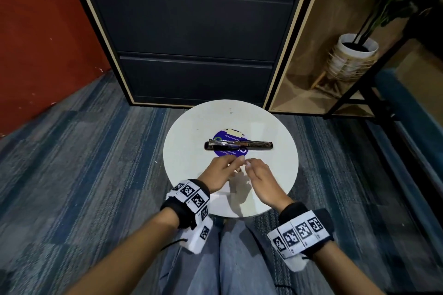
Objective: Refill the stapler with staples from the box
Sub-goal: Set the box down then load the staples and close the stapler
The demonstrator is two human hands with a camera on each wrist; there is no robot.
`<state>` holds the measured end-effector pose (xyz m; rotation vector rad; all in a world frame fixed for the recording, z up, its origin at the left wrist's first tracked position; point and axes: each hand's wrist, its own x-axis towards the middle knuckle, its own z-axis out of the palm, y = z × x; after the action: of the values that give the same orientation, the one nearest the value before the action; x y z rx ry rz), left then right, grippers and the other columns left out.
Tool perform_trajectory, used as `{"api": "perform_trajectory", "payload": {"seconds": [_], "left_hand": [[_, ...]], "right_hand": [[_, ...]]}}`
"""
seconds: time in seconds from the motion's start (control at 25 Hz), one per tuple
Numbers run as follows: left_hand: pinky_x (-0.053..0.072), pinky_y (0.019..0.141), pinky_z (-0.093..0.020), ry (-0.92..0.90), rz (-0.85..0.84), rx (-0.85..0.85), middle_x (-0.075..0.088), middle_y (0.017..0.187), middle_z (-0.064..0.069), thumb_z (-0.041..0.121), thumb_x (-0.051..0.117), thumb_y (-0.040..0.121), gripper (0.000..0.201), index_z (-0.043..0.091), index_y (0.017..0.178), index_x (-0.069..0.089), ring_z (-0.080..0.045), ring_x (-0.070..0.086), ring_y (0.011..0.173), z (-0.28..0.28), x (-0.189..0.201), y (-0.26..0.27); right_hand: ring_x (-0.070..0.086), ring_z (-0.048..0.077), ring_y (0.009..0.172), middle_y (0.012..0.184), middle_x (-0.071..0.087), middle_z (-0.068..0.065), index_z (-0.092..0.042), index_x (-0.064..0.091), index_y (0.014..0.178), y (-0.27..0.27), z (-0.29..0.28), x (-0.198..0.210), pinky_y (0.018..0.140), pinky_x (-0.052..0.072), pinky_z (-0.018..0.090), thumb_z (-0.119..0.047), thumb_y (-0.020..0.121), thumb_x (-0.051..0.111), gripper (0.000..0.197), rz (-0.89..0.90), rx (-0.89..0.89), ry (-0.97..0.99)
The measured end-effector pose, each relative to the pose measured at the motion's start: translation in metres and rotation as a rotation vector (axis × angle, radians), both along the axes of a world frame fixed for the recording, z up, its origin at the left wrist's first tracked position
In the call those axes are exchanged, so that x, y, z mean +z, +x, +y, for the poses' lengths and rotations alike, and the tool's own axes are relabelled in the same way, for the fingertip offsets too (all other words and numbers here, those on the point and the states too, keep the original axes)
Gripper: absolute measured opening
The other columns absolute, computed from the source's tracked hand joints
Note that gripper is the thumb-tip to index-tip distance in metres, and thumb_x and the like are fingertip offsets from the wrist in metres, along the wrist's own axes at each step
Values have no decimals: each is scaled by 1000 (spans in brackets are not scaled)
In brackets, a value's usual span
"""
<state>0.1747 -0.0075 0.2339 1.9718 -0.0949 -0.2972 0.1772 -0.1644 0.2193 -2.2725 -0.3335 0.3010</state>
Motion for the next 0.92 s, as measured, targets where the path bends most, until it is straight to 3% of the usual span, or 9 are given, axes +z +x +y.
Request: {"api": "perform_trajectory", "payload": {"seconds": [0.12, 0.24, 0.36, 0.44, 0.52, 0.6, 0.68, 0.8, 0.92], "left_hand": [[43, 55, -6, -116, 67, 28, 59, 68, 2, 23, 49, 97, 28, 12, 74, 58, -1, 58, 57, 1, 2, 2], [41, 55, -6, -147, 84, 87, 57, 65, 2, 18, 49, 98, 29, 16, 69, 53, 7, 54, 49, 9, -4, 6], [41, 57, -7, -171, 96, 106, 55, 67, 1, 17, 47, 98, 28, 16, 71, 51, -7, 54, 62, 18, -7, 10], [43, 70, -20, -164, 67, 128, 57, 75, 0, 17, 49, 97, 21, 14, 78, 56, -12, 53, 71, 27, -13, 14], [43, 84, -31, 132, 1, 144, 57, 103, -2, 25, 51, 96, 19, 11, 105, 59, -16, 55, 94, 43, -27, 19], [35, 102, -40, 559, 11, 101, 41, 139, -1, 36, 50, 94, 47, 14, 135, 43, -18, 40, 129, 63, -46, 18], [17, 117, -48, 767, 116, 38, 10, 161, 2, 53, 39, 92, 73, 15, 151, 17, -19, 10, 149, 79, -66, 16], [-8, 118, -52, 800, 150, -26, -20, 160, 6, 90, -12, 53, 121, 21, 152, -8, -13, -31, 143, 85, -92, 9], [-15, 115, -53, 781, 86, -8, -23, 159, 6, 83, -21, 50, 119, 22, 152, -10, -4, -38, 135, 85, -103, 6]], "right_hand": [[37, 20, 94, 97, 43, 2, -6, 51, 104, 3, 15, 4, 81, 24, 23, -8, 100, 27, 25, -121, 208, -174], [40, 25, 97, 104, 42, 12, -2, 54, 111, 8, 20, 7, 74, 28, 16, -4, 97, 36, 23, -125, 170, -103], [56, 23, 99, 110, 56, 13, -4, 62, 108, 16, 23, 3, 79, 42, 17, -4, 92, 52, 18, -200, 53, 93], [57, 21, 97, 103, 61, 7, -10, 65, 102, 28, 26, -4, 81, 48, 31, -10, 91, 54, 16, -306, 76, -23], [54, 26, 97, 99, 62, 8, -9, 67, 97, 50, 31, -9, 81, 46, 41, -12, 88, 54, 16, -341, 81, -122], [54, 29, 95, 96, 60, 11, -5, 70, 93, 73, 37, -13, 81, 45, 44, -7, 85, 60, 13, -308, 57, -108], [57, 29, 89, 91, 60, 11, -4, 72, 91, 95, 45, -20, 80, 47, 44, -5, 83, 64, 11, -280, 50, -96], [61, 28, 84, 89, 62, 11, -4, 74, 90, 117, 58, -36, 80, 49, 42, -5, 81, 66, 12, -233, 53, -70], [62, 28, 85, 90, 63, 12, -3, 74, 92, 125, 64, -48, 82, 49, 37, -3, 81, 66, 13, -202, 47, -42]]}}
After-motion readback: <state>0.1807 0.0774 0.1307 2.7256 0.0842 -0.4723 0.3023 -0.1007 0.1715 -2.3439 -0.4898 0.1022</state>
